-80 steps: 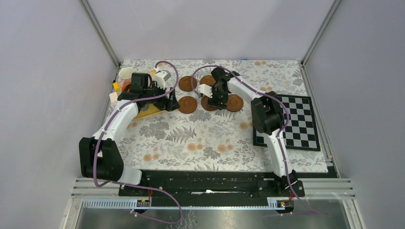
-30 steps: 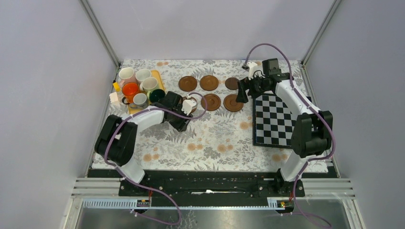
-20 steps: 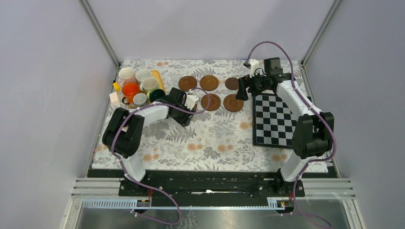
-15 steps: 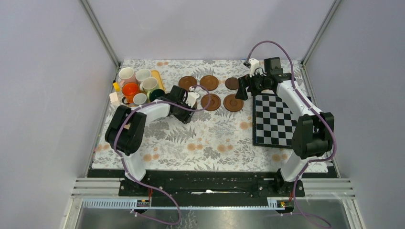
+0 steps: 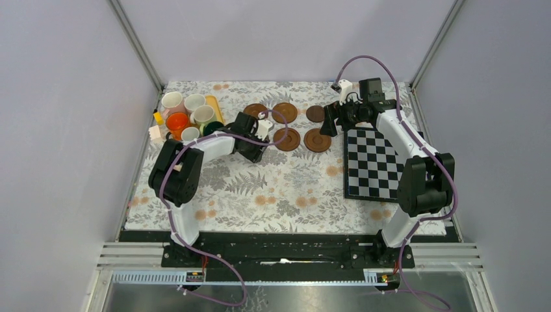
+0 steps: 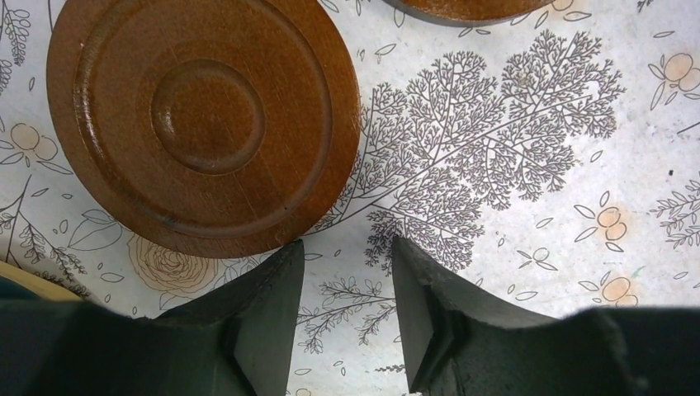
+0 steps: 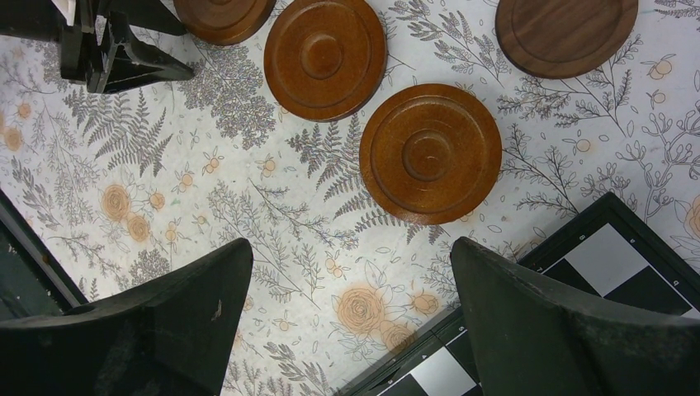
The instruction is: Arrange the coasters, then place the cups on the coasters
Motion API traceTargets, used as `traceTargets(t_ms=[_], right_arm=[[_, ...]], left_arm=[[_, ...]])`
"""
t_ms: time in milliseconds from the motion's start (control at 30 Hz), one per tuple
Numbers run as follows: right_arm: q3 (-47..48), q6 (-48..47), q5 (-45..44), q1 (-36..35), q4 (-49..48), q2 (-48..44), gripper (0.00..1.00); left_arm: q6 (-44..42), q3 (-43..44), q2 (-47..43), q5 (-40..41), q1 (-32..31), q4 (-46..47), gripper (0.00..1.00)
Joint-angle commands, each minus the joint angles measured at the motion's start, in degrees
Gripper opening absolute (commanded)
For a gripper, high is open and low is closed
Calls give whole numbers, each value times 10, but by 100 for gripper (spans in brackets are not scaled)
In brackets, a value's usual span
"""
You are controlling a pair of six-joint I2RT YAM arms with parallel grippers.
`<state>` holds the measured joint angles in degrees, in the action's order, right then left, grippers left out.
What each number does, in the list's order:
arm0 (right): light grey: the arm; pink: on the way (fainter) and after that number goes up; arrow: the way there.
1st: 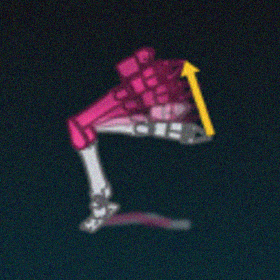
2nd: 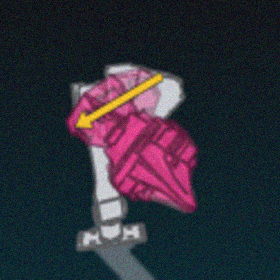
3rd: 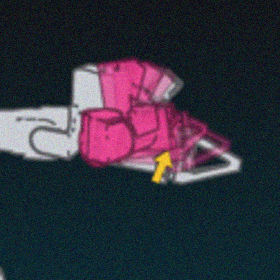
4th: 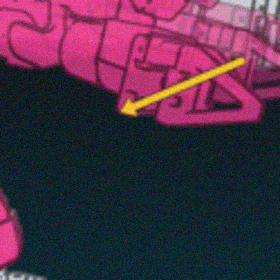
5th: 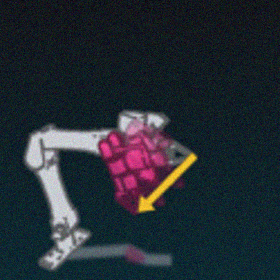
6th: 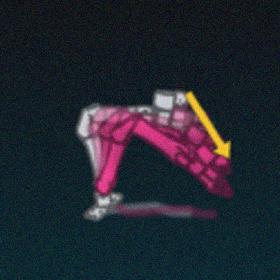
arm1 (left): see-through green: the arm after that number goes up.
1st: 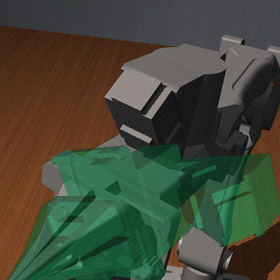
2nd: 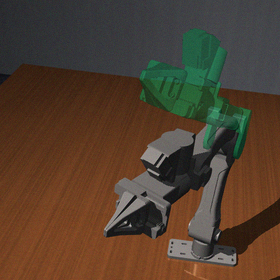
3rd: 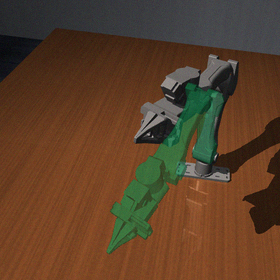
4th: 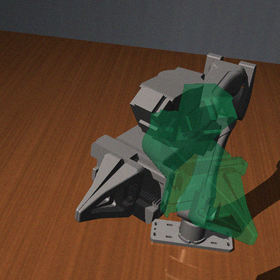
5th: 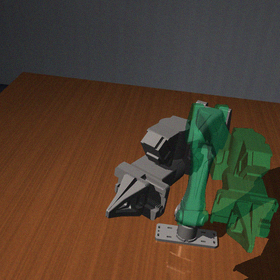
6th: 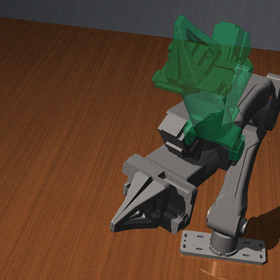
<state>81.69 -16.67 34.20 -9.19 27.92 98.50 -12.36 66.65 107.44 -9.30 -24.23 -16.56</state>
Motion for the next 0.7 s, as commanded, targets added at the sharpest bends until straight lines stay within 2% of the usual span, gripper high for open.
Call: traceTargets(t_ms=[0, 200, 400, 567, 667], right_arm=[[4, -1, 22, 1, -5, -14, 98], [2, 0, 24, 1, -6, -13, 98], [-1, 5, 25, 1, -19, -20, 100], [21, 18, 15, 1, -24, -19, 99], [37, 25, -3, -1, -31, -20, 100]], left_arm=[[10, 24, 19, 24, 1, 9, 48], [16, 55, 29, 20, 5, -14, 50], [16, 90, -54, -43, 4, -70, 64], [12, 110, -125, -55, 6, -109, 76], [16, 115, -161, -61, 16, -126, 91]])
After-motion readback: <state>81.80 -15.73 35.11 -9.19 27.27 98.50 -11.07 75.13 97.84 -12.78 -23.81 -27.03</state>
